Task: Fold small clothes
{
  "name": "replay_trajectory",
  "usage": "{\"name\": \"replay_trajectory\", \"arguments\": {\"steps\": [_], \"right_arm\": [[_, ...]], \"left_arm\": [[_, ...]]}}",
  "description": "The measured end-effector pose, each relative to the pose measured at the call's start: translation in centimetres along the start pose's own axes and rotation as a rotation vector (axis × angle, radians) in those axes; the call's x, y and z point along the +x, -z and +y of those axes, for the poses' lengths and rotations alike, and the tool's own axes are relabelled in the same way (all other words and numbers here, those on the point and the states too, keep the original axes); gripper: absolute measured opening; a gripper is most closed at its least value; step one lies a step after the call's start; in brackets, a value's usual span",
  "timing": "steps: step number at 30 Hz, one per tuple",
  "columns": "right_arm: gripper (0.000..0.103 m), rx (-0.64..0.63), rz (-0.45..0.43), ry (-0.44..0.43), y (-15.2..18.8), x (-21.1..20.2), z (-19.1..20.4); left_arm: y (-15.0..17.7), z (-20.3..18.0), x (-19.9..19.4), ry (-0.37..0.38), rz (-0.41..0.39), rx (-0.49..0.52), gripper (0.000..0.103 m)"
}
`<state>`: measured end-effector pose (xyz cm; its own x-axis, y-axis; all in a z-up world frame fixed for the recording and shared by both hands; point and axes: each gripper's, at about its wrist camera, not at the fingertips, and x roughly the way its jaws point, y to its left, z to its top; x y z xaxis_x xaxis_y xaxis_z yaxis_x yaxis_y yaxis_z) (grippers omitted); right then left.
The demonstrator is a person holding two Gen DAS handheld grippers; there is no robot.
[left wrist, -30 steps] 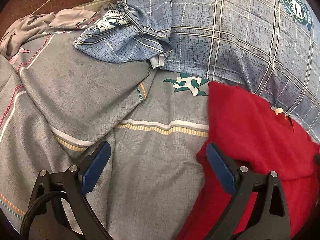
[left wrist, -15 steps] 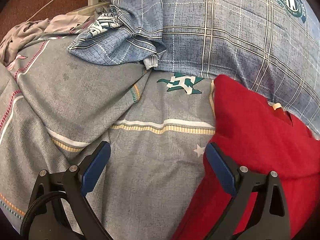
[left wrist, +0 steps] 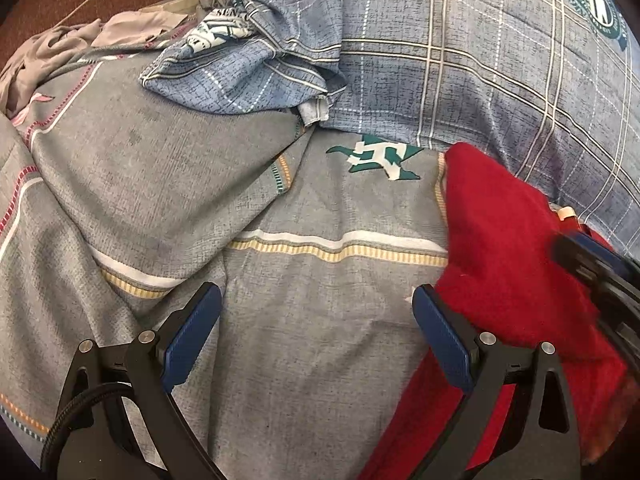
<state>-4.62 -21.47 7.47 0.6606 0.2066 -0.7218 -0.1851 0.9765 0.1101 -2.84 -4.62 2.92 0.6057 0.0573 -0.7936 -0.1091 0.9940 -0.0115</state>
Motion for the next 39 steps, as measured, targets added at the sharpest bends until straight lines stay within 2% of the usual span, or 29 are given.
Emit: {"name": "replay_trajectory", "arguments": {"steps": [3, 6, 10, 15, 18, 21, 23, 25, 28, 29, 31, 33, 35, 37, 39], "right_arm": [[0.034, -0.027, 0.053, -0.046, -1.8, 4.7, 2.5], [0.034, -0.049, 0.127, -0.036, -2.3, 8.4, 4.0], [0.034, -0.017, 0.126, -0.032, -3.3, 8.9, 3.8], [0.034, 0.046, 0.111, -0.057, -1.9, 5.3, 2.0], [0.035, 0.052, 0.110, -0.012, -0.3, 2.7, 0.9], [0.043, 0.067, 0.146, 0.033, 1.7, 2.0, -0.5], [0.043, 0.059, 0.106, 0.034, 2.7, 1.3, -0.8], [0.044, 0.051, 0.118, 0.049, 2.9, 0.2, -0.4], [0.044, 0.083, 0.118, 0.013, 3.9, -2.1, -1.1], [0.044, 0.084, 0.114, 0.025, 4.2, -2.8, -1.6], [0.045, 0.074, 0.088, 0.086, 4.9, -5.0, -2.9], [0.047, 0.065, 0.033, 0.195, 5.6, -8.1, -5.5], [0.052, 0.085, -0.005, 0.301, 6.1, -10.3, -8.0], [0.061, 0.124, -0.046, 0.425, 6.8, -12.7, -11.2], [0.063, 0.150, -0.082, 0.494, 7.2, -14.9, -13.6]], "left_arm": [[-0.1, 0.3, 0.2, 0.000, 0.004, -0.013, 0.097], [-0.2, 0.4, 0.3, -0.002, 0.006, -0.018, 0.097], [-0.2, 0.2, 0.4, 0.001, 0.011, -0.008, 0.097], [-0.2, 0.1, 0.0, 0.005, -0.002, -0.008, 0.097], [-0.2, 0.1, -0.1, 0.013, -0.007, -0.008, 0.097], [-0.2, -0.3, -0.3, 0.021, -0.016, -0.003, 0.097], [-0.2, -0.5, -0.5, 0.021, -0.025, 0.005, 0.097], [-0.2, -0.7, -0.7, 0.037, -0.037, 0.007, 0.097], [-0.3, -0.9, -0.9, 0.083, -0.042, 0.003, 0.097], [-0.3, -1.0, -1.1, 0.112, -0.046, 0.004, 0.097], [-0.2, -1.4, -2.1, 0.142, -0.077, 0.008, 0.097], [-0.2, -2.2, -3.4, 0.161, -0.130, 0.038, 0.097], [-0.2, -3.0, -3.9, 0.174, -0.143, 0.075, 0.097], [0.1, -4.3, -3.6, 0.188, -0.108, 0.129, 0.097], [0.3, -6.0, -3.1, 0.198, -0.072, 0.200, 0.097]]}}
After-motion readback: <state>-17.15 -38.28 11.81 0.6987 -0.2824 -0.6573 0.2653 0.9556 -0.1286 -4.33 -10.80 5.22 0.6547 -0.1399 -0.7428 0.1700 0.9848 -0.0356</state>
